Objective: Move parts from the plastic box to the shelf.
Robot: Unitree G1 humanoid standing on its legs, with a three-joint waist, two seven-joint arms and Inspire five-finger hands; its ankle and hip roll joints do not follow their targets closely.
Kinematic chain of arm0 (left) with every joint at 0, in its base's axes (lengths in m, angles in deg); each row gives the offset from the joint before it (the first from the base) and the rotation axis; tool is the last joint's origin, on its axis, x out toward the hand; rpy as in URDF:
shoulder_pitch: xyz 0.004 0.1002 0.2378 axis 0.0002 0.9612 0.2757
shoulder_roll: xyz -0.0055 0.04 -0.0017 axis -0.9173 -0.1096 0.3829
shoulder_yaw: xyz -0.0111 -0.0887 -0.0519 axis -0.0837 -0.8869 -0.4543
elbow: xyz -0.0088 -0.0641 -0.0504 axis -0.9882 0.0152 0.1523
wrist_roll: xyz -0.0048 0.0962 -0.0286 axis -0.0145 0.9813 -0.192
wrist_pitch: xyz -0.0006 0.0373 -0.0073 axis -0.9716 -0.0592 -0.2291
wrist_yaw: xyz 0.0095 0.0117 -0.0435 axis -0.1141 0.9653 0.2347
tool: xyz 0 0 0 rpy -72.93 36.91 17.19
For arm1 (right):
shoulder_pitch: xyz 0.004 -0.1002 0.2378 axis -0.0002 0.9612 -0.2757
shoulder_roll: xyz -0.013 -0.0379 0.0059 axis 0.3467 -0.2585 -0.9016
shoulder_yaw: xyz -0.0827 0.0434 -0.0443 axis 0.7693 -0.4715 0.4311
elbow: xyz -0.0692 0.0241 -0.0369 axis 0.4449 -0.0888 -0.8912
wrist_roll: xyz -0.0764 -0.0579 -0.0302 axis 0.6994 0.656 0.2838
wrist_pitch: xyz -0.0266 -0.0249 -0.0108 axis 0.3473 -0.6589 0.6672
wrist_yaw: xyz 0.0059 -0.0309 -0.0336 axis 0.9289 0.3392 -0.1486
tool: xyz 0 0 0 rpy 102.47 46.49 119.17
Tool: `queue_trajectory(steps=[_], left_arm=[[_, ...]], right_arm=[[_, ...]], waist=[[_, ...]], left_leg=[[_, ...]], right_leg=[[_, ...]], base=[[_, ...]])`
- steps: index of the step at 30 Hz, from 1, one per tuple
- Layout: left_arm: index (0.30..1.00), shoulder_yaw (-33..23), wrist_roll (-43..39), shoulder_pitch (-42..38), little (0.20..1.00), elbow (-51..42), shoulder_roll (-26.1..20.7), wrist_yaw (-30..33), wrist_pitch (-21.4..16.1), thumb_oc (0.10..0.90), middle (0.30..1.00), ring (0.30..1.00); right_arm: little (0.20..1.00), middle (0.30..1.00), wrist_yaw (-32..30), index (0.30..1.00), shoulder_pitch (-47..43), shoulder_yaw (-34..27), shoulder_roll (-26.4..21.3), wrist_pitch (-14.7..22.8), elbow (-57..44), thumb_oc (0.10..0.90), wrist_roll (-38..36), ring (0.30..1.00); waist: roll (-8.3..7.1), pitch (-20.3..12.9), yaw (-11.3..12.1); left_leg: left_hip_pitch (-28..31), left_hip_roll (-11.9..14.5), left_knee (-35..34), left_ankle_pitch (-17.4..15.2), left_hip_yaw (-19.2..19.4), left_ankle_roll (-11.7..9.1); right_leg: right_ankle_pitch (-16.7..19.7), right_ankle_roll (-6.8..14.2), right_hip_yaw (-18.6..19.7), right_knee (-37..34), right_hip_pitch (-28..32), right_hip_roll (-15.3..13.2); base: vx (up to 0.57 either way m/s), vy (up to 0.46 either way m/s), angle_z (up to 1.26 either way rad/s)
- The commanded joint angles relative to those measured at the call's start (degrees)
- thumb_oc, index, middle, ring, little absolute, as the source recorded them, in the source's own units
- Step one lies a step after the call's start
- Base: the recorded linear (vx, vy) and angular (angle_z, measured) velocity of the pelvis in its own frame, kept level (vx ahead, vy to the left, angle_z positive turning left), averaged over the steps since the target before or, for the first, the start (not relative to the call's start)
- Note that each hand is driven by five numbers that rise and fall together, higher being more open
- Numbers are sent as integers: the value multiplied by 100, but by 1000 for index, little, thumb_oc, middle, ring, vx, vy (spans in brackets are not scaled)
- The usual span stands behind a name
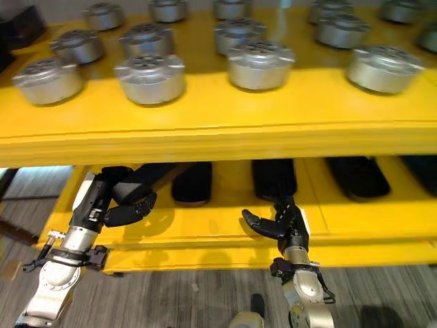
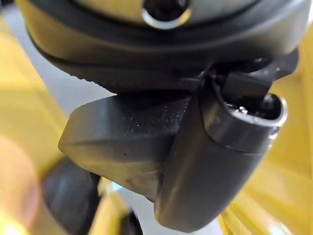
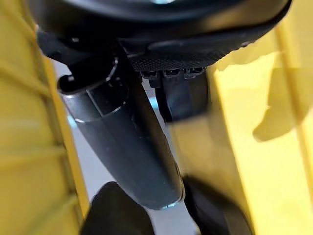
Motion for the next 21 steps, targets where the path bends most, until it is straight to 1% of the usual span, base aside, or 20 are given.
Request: queue_trajectory(steps=[1, 2, 3, 4, 5, 7, 9, 11, 14, 15, 16, 19, 21], left_arm=[[300, -503, -640, -922, 300, -952, 29, -57, -653, 400, 300, 300], [300, -455, -659, -1058, 300, -880, 30, -59, -618, 400, 300, 300], [300, -435, -650, -1113, 300, -839, 36, -54, -625, 400, 300, 300], [300, -373, -569, -1239, 300, -741, 74, -3, -671, 400, 300, 300], [300, -358, -540, -1265, 300, -720, 84, 24, -680, 400, 300, 300], [300, -327, -367, -1213, 300, -653, 173, 209, -805, 400, 300, 300], [300, -339, -124, -1149, 300, -648, 165, 427, -863, 400, 300, 300], [300, -408, -58, -1089, 300, -673, 145, 639, -836, 400, 300, 300], [300, -529, 348, -1075, 300, -656, 74, 1247, -844, 400, 300, 300], [300, -614, 360, -1066, 300, -636, 31, 1520, -862, 400, 300, 300], [300, -630, 372, -1063, 300, -636, 29, 1558, -872, 400, 300, 300], [300, -855, 580, -1028, 300, -708, 51, 1951, -979, 400, 300, 300], [300, -943, 676, -1032, 300, -754, 46, 2143, -1019, 400, 300, 300]], right_arm=[[1000, 1000, 63, 1000, -375, -270, -409, 543, -536, 900, 162, 1000], [1000, 1000, 42, 1000, -330, -300, -437, 572, -541, 900, 119, 1000], [1000, 1000, 47, 1000, -310, -313, -452, 590, -535, 900, 94, 1000], [1000, 1000, 49, 1000, -266, -341, -495, 639, -536, 900, 80, 1000], [1000, 1000, 40, 1000, -257, -347, -504, 643, -538, 900, 91, 1000], [1000, 1000, 121, 1000, -152, -407, -537, 657, -570, 900, 141, 1000], [1000, 1000, 145, 1000, -80, -453, -539, 608, -592, 900, 130, 1000], [1000, 1000, 166, 1000, -19, -493, -544, 600, -563, 900, 122, 1000], [1000, 1000, 145, 1000, 49, -469, -518, 559, -583, 900, 137, 1000], [1000, 1000, 103, 1000, 84, -436, -510, 527, -620, 900, 131, 1000], [1000, 1000, 90, 1000, 91, -428, -507, 523, -624, 900, 135, 1000], [1000, 1000, 18, 1000, 125, -345, -465, 418, -662, 900, 102, 1000], [1000, 1000, 39, 1000, 144, -307, -455, 420, -651, 900, 126, 1000]], waist=[[190, -273, 4], [172, -272, -21], [168, -272, -41], [162, -271, -111], [163, -270, -126], [209, -321, -264], [237, -386, -324], [251, -444, -343], [256, -501, -361], [256, -520, -364], [257, -521, -368], [225, -559, -337], [216, -582, -322]], left_leg=[[-430, -238, 517, -197, -879, 431], [-612, -279, 615, -100, -947, 476], [-651, -301, 648, -100, -1018, 489], [-697, -347, 689, -114, -1161, 506], [-701, -355, 693, -117, -1185, 508], [-573, -400, 527, -87, -1194, 451], [-487, -418, 384, -32, -1139, 420], [-434, -427, 304, -15, -1116, 406], [-396, -439, 227, 0, -1089, 402], [-371, -444, 185, 6, -1075, 403], [-350, -449, 176, -14, -1083, 404], [-342, -468, 105, 23, -1088, 401], [-342, -478, 82, 26, -1099, 404]], right_leg=[[-1090, -220, 245, 472, 492, 772], [-1033, -347, 313, 461, 420, 842], [-1052, -381, 400, 458, 420, 880], [-1071, -448, 631, 390, 444, 946], [-1070, -459, 675, 368, 452, 957], [-965, -467, 950, -26, 634, 986], [-883, -465, 1046, -221, 724, 999], [-856, -462, 1082, -319, 786, 1009], [-829, -453, 1104, -418, 836, 1013], [-817, -441, 1102, -457, 852, 1010], [-835, -428, 1096, -467, 878, 1007], [-778, -418, 1097, -575, 908, 1013], [-773, -409, 1090, -600, 921, 1009]], base=[[-7, -96, -17], [-14, -92, 12], [-27, -84, 27], [28, -41, 32], [47, -40, 15], [106, 4, 1], [118, 27, 5], [92, 10, 3], [54, 5, 0], [36, 9, -2], [0, 0, 0], [0, -2, 4], [0, 0, 0]])
